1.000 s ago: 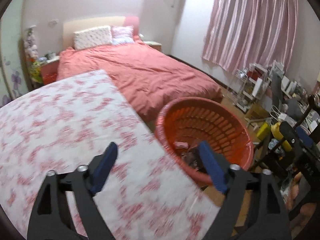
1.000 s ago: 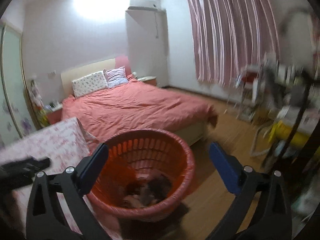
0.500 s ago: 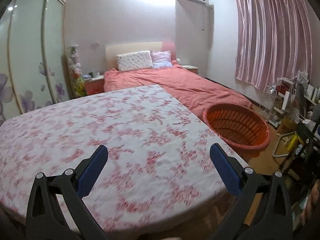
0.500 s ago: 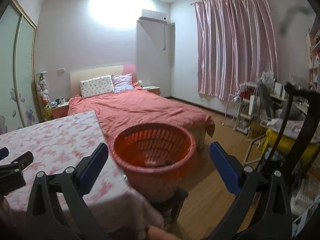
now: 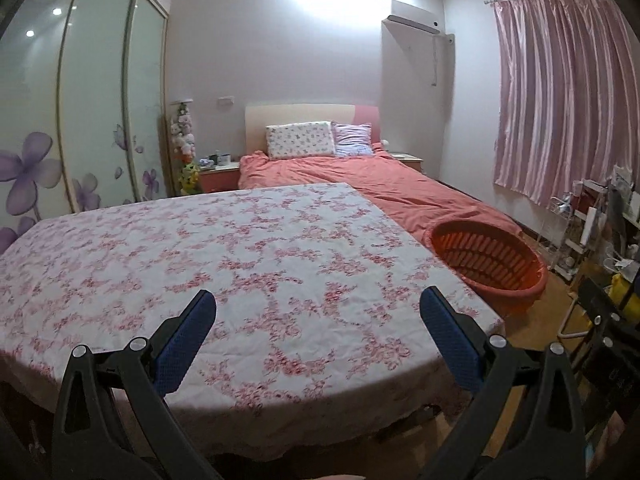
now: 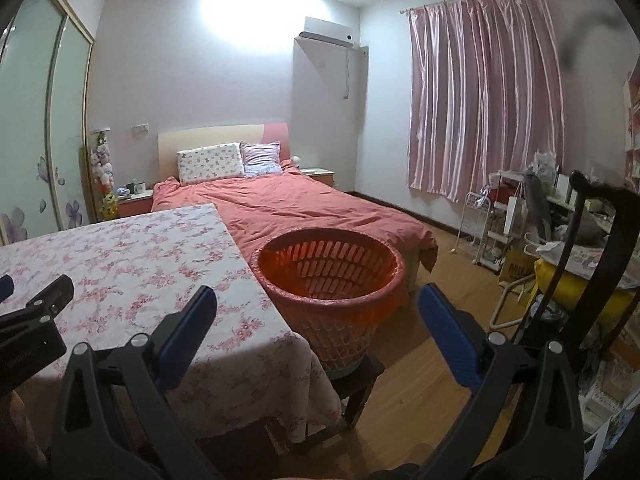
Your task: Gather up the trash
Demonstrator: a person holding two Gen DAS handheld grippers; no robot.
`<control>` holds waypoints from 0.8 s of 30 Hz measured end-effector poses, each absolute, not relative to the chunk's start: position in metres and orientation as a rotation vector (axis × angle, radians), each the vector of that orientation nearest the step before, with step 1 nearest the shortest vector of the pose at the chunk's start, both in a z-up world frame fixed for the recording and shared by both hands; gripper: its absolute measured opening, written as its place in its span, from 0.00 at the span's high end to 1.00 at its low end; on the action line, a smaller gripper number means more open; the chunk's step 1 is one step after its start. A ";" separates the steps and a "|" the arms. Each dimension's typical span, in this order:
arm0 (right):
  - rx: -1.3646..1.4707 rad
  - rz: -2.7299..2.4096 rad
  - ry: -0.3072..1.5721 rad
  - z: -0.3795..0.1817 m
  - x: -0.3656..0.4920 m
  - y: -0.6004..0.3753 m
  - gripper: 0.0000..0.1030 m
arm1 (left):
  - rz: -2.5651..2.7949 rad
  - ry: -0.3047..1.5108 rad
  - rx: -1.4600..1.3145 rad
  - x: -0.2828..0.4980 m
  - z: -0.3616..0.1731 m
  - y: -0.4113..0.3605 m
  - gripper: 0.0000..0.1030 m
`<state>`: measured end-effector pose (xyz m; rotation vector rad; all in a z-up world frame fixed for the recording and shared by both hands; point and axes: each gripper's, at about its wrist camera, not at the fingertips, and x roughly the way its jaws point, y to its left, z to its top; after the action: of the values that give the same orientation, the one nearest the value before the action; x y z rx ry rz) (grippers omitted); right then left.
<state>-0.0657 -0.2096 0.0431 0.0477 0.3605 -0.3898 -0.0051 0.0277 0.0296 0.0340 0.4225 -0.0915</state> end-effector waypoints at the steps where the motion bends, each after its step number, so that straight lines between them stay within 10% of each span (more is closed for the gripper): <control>1: 0.041 -0.392 0.361 0.043 -0.066 -0.207 0.04 | -0.080 0.426 0.037 -0.006 0.028 0.028 0.02; 24: 0.014 -0.431 0.484 0.019 -0.049 -0.202 0.04 | -0.034 0.523 -0.005 -0.006 0.008 0.040 0.02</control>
<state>-0.0492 -0.2019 0.0190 0.0142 0.4841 -0.4307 -0.0062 0.0401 0.0077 -0.0045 0.5229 -0.0344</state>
